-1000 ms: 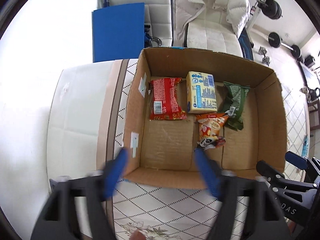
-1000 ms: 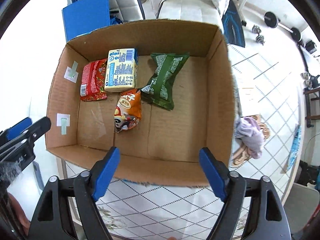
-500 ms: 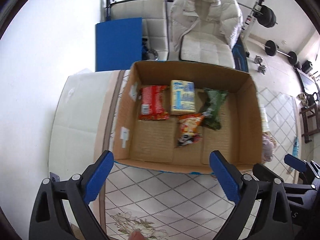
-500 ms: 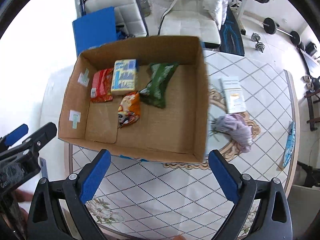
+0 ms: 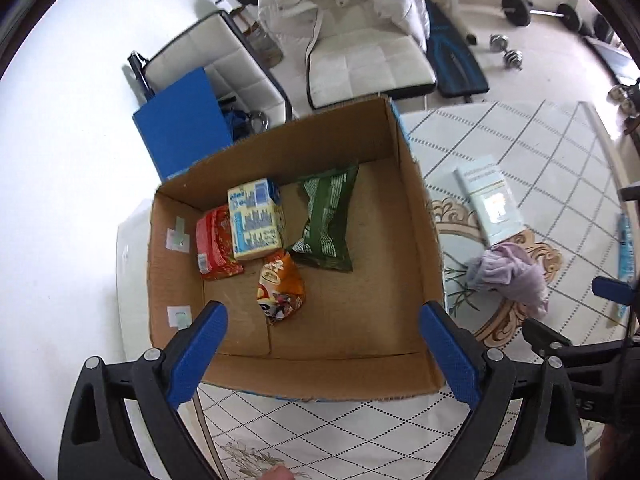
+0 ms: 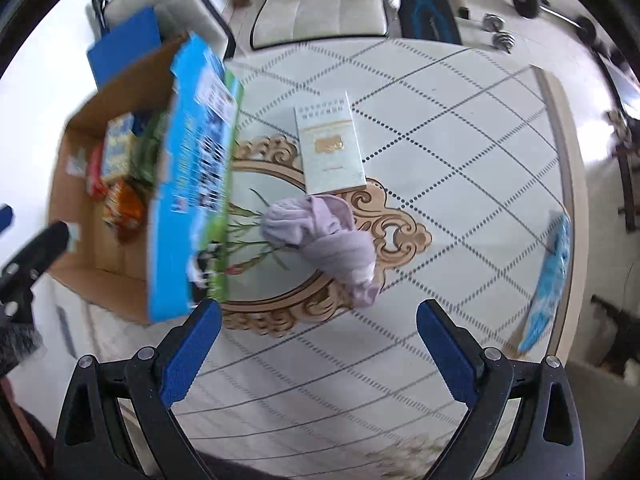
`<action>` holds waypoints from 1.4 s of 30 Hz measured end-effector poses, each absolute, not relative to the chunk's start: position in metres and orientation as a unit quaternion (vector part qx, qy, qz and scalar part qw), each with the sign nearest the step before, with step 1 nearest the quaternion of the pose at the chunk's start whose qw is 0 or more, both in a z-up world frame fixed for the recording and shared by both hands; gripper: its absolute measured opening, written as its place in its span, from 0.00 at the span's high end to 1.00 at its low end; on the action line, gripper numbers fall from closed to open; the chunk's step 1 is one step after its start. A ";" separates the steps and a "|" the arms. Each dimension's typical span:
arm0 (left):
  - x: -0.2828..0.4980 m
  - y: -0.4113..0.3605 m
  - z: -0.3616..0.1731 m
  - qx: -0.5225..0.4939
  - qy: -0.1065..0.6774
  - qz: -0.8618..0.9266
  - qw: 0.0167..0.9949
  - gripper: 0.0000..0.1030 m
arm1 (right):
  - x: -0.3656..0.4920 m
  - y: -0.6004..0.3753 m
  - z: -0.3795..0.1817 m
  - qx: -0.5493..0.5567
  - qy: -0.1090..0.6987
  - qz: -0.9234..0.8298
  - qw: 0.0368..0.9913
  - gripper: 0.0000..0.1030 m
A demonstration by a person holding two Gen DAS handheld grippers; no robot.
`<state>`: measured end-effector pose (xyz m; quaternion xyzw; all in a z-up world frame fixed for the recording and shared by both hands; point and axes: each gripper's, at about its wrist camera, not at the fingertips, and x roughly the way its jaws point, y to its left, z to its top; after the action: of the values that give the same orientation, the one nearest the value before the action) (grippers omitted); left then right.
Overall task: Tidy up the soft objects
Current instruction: 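Grasp the white booklet with the left tool while the right tool grasps the lilac cloth, then place the booklet and the cloth into the box and open both tools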
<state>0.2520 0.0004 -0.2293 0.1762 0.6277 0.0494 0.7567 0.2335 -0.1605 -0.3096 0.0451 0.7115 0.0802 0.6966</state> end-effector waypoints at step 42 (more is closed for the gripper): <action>0.351 -0.144 -0.403 0.075 0.766 -0.048 0.637 0.45 | 0.294 -0.334 -0.358 0.185 0.723 -0.040 0.665 0.52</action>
<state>0.3512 -0.1441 -0.4031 0.0746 0.7657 -0.0477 0.6370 0.2941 -0.3335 -0.3584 0.1848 0.7228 -0.0397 0.6647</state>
